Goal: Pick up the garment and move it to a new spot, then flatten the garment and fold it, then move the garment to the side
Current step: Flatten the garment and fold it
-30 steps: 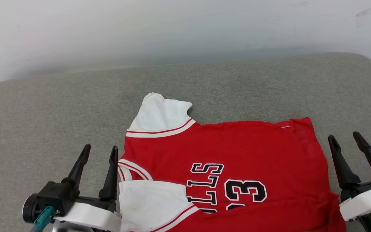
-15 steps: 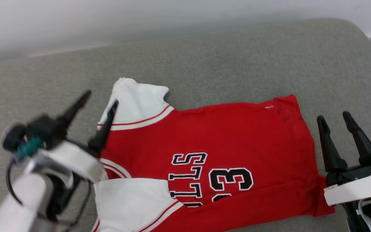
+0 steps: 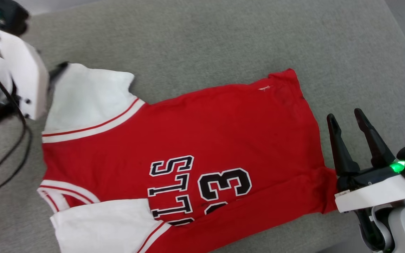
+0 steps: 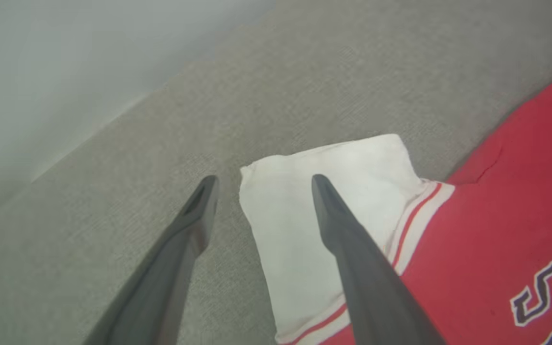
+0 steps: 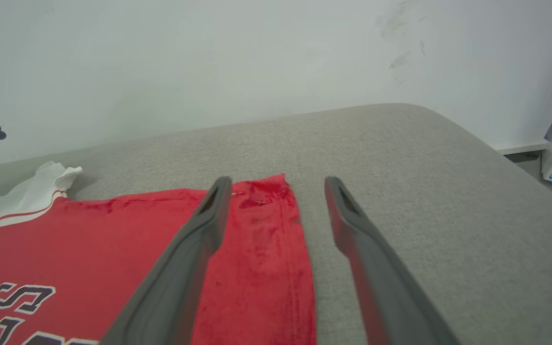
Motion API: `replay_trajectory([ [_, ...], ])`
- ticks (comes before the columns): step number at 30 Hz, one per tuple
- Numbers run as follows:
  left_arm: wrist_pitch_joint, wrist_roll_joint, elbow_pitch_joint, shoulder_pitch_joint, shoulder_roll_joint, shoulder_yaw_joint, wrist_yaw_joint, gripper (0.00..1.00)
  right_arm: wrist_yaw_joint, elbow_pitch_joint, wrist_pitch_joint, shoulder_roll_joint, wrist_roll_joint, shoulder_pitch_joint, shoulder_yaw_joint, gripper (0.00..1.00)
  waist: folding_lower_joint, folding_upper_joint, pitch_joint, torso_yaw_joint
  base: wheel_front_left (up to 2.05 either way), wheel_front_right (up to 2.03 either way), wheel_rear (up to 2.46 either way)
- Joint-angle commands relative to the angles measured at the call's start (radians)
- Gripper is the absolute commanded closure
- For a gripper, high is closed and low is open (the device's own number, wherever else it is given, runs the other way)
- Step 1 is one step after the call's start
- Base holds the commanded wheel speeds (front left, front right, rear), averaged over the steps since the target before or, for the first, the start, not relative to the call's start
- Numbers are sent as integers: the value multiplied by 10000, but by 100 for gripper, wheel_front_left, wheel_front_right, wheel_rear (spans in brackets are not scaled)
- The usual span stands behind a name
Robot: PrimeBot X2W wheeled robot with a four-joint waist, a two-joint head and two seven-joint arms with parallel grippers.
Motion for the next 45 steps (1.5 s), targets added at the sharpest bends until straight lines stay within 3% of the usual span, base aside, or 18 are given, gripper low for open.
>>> replay_trajectory([
  [1, 747, -177, 288, -341, 190, -113, -5, 0, -4, 98, -96, 99, 91, -207, 85, 0, -2, 0, 445, -466, 0, 0, 0],
  [8, 2567, -253, 1096, -1202, 558, -350, 265, 0, -4, 747, -240, 267, 100, -418, 725, 0, -2, 0, 937, -922, 0, 0, 0],
  [21, 3287, 92, 1383, -1272, 703, -715, 640, 0, -4, 1140, -487, 327, 103, -838, 1295, 0, -2, 0, 1413, -1084, 0, 0, 0],
  [22, 3322, 30, 1394, -1183, 638, -742, 655, 39, -4, 1158, -495, 318, 93, -836, 1302, 0, -2, 0, 1416, -1071, 0, 0, 0],
  [23, 3342, 0, 1379, -1112, 596, -766, 666, 66, -6, 1176, -494, 297, 74, -839, 1310, 0, -2, 0, 1417, -1057, 0, 0, 0],
  [24, 3342, 0, 1379, -1112, 596, -766, 666, 66, -6, 1176, -494, 297, 74, -839, 1310, 0, -2, 0, 1417, -1057, 0, 0, 0],
  [25, 3284, -5, 1366, -1072, 575, -774, 677, 100, -4, 1188, -497, 279, 76, -853, 1312, 0, -2, 0, 1414, -1040, 0, 0, 0],
  [36, 1375, 326, 1428, -1045, -50, -774, 549, 100, -4, 1269, -311, -191, -40, -575, 929, 0, -2, 0, 531, -396, 0, 0, 0],
  [41, 421, 296, 1198, -755, -447, -1010, 320, 100, -6, 982, 606, -955, -70, -377, 776, 0, -2, 0, -184, 196, 0, 0, 0],
  [45, -309, 247, 625, -451, -616, -1186, 176, 100, -5, 525, 2021, -1824, 125, -440, 788, 0, -2, 0, -607, 698, 0, 0, 0],
])
